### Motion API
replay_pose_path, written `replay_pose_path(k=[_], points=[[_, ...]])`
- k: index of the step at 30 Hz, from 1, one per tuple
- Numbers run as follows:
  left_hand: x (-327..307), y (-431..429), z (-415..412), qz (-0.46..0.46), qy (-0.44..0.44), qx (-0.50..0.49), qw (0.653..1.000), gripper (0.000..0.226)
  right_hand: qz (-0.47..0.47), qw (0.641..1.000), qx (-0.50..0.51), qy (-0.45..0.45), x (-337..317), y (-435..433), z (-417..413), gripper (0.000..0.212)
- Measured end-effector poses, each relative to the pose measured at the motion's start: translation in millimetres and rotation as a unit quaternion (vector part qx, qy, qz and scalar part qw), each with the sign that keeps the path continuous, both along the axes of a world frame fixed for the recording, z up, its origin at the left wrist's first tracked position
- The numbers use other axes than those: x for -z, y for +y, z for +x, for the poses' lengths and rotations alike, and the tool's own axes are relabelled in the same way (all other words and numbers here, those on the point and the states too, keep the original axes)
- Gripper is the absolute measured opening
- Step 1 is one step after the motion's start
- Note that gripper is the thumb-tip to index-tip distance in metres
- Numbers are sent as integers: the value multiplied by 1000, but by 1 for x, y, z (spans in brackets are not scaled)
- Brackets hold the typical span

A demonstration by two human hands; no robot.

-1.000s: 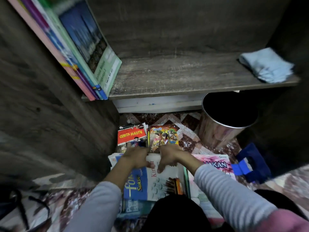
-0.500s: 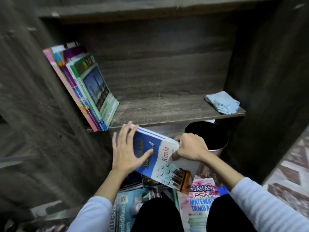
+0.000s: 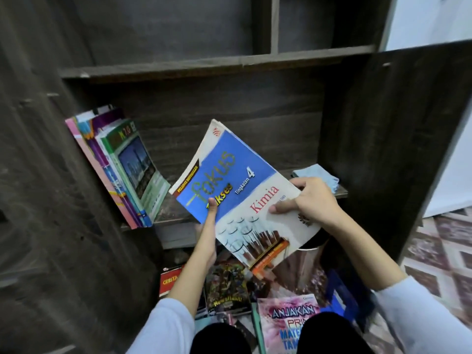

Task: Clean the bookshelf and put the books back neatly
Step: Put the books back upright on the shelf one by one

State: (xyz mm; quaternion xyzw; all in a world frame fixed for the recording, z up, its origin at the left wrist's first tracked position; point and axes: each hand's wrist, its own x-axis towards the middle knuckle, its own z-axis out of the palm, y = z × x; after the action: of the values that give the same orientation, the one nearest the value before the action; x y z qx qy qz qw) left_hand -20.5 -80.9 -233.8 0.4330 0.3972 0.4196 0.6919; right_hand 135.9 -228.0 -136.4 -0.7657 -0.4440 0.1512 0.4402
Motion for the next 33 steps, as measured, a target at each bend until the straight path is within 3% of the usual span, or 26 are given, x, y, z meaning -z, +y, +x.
replay_pose_path(k=[4,10,17,19,21,24,29,33], points=[[-28,-7,5,-7,-71,14,997,106,27,999,-4,40,2,-1,7,35],[-46,-13,11,-24,-33,-100,994,82,34,995,-19,90,8,2,17,33],[-65,-10,12,-23,-55,-127,990,105,25,993,-21,113,21,21,33,58],[-70,-8,13,-15,-61,-137,989,109,18,998,5,58,21,25,32,73],[-74,-7,17,-15,-74,-147,986,107,5,995,68,-78,21,28,27,93],[-80,-4,25,-12,-91,-171,981,87,39,952,144,-267,25,28,-3,90],[-99,3,47,3,-102,-193,976,54,110,923,123,-348,61,36,-55,78],[-113,6,66,6,-116,-191,975,45,44,912,139,-383,80,54,-61,94]])
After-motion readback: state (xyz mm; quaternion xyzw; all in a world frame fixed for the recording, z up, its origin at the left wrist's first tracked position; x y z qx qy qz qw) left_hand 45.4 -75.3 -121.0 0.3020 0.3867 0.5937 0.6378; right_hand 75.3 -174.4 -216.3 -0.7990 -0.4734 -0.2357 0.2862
